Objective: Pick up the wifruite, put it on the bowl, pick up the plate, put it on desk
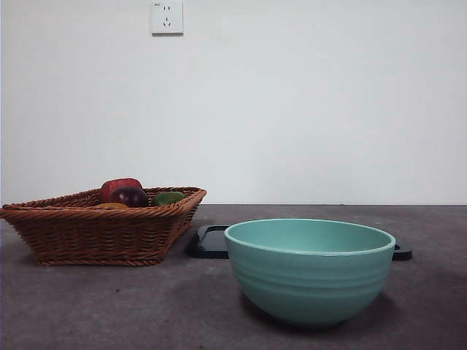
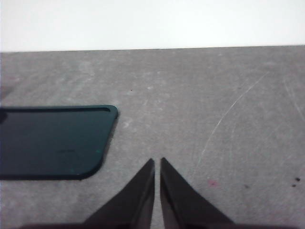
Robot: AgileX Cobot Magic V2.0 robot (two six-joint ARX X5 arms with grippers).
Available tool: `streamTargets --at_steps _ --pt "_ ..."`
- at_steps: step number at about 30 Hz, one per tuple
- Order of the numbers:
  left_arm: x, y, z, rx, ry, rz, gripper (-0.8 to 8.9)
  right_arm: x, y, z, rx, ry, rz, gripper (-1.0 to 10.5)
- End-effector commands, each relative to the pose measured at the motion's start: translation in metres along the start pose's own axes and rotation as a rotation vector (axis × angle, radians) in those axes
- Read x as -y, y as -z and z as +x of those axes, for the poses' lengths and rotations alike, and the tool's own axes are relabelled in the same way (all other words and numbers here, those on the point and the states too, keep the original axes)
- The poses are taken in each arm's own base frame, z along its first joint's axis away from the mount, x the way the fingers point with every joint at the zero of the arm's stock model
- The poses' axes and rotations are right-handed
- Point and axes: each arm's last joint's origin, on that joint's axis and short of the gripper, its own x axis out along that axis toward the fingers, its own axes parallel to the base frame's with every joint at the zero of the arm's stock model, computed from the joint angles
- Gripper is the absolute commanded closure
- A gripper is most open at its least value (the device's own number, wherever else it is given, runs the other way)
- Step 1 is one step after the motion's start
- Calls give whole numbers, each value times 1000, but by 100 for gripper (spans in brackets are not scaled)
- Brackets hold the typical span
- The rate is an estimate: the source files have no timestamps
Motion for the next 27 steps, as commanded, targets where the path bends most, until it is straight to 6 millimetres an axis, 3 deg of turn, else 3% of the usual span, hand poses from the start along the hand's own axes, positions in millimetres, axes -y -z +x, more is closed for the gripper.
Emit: streamTargets --at_steps 1,16,27 --pt "0 -3 -1 8 -5 -32 798 -1 -5 -1 28 -5 93 934" --pt "11 -83 -25 160 38 -195 798 -11 -80 -21 153 -57 328 936" --pt "29 -159 -29 124 218 -175 798 -30 -141 -12 -25 -256 297 936"
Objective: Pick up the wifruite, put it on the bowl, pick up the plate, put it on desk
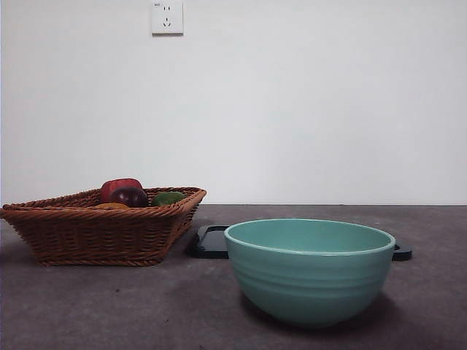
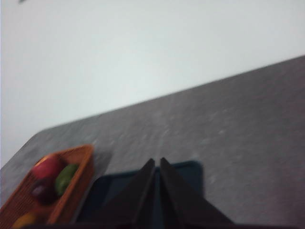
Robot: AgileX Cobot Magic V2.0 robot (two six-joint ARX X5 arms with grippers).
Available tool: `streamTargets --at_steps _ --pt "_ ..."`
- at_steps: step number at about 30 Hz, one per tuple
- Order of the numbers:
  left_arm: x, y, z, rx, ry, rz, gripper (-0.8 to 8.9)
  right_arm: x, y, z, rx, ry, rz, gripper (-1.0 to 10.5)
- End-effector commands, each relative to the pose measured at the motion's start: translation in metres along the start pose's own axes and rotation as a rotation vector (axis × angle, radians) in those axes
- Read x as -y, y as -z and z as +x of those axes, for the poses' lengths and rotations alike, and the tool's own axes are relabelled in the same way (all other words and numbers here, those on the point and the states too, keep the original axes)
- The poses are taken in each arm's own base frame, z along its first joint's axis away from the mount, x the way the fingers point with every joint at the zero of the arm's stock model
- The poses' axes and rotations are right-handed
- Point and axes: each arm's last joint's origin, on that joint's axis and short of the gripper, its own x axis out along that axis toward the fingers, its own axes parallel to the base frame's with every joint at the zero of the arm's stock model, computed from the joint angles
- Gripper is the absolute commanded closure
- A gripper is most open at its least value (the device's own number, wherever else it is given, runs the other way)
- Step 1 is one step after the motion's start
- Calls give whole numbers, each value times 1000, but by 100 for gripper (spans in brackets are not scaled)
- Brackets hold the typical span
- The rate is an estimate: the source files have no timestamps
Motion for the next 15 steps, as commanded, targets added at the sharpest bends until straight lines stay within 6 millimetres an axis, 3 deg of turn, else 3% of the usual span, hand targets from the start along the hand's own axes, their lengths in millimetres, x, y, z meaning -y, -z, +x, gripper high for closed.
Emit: streamTargets --at_steps 1,9,15 --pt "8 -16 4 -25 51 7 798 -10 -16 5 -36 -57 -19 937" --pt "23 -47 29 -164 213 78 798 -38 -56 27 -254 -163 -156 936" --pt "35 -63 42 -284 385 83 798 -57 -79 33 -348 -292 -229 936"
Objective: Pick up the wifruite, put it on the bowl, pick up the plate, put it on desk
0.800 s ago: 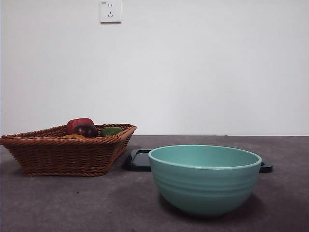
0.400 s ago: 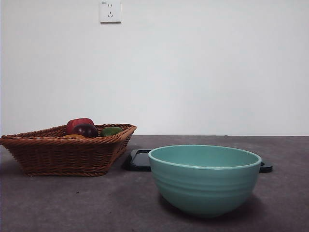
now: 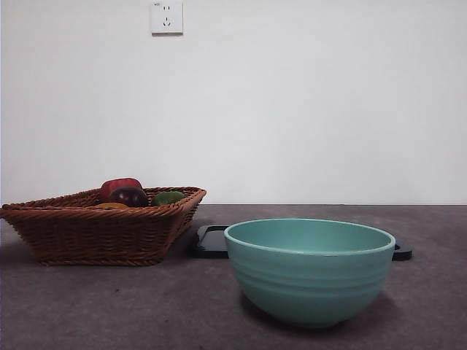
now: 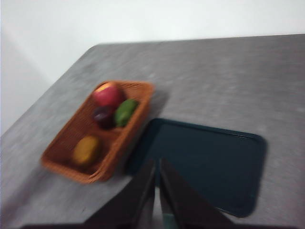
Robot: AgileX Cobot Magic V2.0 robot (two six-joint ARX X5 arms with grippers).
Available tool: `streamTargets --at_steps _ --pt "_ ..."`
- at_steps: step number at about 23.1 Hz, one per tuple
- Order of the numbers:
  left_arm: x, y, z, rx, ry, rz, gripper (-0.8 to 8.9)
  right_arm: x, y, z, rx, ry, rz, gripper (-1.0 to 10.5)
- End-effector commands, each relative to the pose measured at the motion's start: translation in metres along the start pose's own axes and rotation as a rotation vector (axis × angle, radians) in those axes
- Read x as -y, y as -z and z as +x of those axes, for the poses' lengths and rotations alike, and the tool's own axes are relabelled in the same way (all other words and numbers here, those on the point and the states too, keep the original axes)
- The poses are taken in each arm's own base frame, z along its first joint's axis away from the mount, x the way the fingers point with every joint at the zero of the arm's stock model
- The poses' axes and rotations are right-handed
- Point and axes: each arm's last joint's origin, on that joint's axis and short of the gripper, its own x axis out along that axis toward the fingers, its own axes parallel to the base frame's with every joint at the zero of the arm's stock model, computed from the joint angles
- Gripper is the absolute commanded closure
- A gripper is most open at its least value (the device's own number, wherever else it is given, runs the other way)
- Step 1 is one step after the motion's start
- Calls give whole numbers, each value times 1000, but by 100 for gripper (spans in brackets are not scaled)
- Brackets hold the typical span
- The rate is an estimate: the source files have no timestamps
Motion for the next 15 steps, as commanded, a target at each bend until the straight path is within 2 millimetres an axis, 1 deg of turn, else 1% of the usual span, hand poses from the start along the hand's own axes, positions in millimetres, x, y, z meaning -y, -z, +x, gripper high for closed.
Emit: streamTargets --at_steps 1,5,9,12,15 --pt "6 -12 2 -43 100 33 798 -9 -13 -6 3 -49 -96 936" --pt "12 -17 9 -164 198 25 798 -15 -20 -14 -23 -56 -140 936" --pt "20 -17 10 -267 300 68 798 -21 -22 -26 -69 -51 -175 936" --pt "25 -14 10 -291 391 85 798 -24 -21 -34 -91 -50 -195 936" --pt "29 -13 11 -299 436 90 798 -27 -16 -42 -101 -49 -210 936"
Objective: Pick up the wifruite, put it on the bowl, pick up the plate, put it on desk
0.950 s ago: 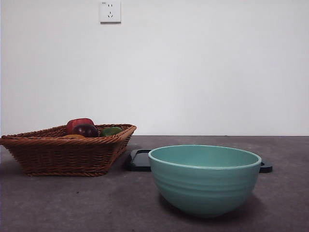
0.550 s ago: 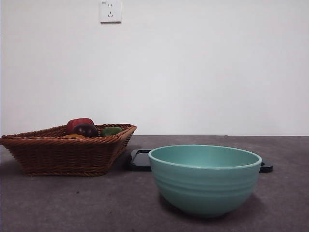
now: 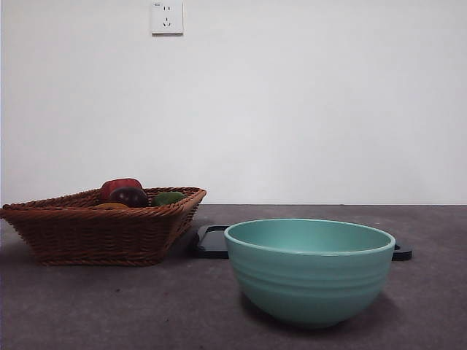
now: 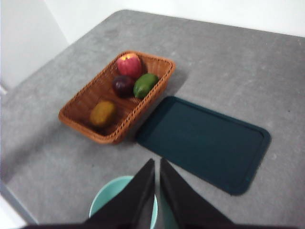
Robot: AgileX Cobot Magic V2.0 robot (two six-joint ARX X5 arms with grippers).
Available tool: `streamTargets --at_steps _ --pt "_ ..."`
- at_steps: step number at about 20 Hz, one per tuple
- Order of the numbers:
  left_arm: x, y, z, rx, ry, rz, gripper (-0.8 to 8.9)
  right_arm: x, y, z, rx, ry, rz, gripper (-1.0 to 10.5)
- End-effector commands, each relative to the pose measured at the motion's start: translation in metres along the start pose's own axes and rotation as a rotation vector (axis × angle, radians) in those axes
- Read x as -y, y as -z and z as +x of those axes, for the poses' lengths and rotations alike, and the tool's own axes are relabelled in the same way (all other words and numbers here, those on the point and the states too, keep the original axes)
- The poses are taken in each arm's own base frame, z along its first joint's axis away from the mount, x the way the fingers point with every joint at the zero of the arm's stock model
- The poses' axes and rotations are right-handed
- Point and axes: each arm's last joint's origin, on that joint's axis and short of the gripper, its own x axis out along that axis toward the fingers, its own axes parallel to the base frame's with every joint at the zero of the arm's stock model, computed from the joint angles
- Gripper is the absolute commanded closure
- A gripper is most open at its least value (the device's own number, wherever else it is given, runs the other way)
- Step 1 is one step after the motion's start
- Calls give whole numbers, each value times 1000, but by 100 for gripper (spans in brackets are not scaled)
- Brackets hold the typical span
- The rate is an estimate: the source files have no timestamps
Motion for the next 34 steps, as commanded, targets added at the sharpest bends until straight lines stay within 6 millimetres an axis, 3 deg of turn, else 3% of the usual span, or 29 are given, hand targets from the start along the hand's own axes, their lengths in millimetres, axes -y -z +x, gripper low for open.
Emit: streamTargets --at_steps 1,8,13,14,18,21,27,29,34 --pt "5 -6 -1 13 33 58 797 -5 0 -10 8 -5 -54 936" --pt "8 -6 1 9 53 83 794 -13 10 -26 11 14 -79 936" --pt "8 -6 1 7 54 83 774 -12 11 -26 3 34 -76 916" --pt "8 -6 1 7 54 83 719 -12 11 -26 0 34 -74 852" --pt "8 -5 1 7 54 80 340 -12 11 -26 0 34 -71 558" --pt "9 -5 1 5 61 79 181 -12 11 -26 1 32 -67 434" --pt "12 -5 1 4 76 88 175 -12 11 -26 1 32 -67 380" --pt "12 -5 1 4 76 88 117 -12 11 -26 1 32 -64 318" --pt "12 -5 1 5 76 89 94 -12 11 -26 1 31 -60 312"
